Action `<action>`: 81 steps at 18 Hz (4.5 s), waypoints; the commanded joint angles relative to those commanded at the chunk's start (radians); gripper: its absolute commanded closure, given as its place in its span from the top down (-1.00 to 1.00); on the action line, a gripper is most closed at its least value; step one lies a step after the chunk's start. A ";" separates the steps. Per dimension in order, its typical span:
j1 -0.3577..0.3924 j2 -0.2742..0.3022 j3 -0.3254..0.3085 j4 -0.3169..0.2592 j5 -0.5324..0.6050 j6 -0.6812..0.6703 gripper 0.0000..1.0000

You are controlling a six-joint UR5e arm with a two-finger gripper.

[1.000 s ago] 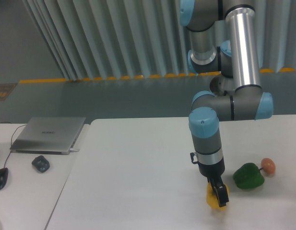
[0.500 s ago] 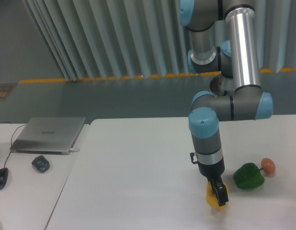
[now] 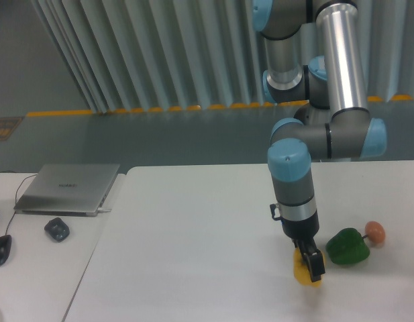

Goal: Place the yellow pepper in a basket

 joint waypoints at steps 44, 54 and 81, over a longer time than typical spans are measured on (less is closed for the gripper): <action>0.442 -0.029 0.106 0.035 -0.149 0.341 0.25; 0.463 -0.090 0.106 0.115 -0.051 0.348 0.25; 0.493 -0.116 0.078 0.136 -0.052 0.327 0.43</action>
